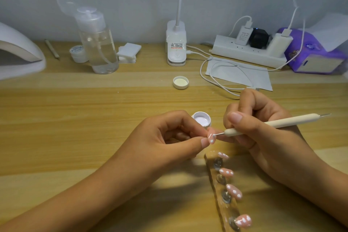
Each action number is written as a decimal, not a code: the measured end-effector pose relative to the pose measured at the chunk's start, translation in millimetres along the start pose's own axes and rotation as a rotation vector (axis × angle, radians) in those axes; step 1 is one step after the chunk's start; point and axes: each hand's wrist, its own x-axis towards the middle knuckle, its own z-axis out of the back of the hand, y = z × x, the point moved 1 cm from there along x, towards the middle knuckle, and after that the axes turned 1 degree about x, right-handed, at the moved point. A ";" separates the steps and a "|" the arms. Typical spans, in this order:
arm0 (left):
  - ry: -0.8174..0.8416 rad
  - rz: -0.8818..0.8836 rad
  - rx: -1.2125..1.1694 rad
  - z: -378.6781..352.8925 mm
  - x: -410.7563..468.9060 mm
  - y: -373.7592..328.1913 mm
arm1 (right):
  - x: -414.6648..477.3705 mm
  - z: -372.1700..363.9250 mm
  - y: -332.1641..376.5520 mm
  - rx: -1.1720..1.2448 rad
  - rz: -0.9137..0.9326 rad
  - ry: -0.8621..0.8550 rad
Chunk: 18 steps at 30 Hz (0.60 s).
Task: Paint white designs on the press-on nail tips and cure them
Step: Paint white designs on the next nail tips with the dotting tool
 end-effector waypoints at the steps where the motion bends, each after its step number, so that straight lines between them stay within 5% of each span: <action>1: 0.000 0.000 0.003 0.0 0.0 0.0 | 0.3 0.2 -0.1 -0.007 0.004 0.003; 18: -0.011 0.010 0.002 -0.4 0.1 -0.6 | 0.8 0.7 -0.7 0.021 -0.006 -0.003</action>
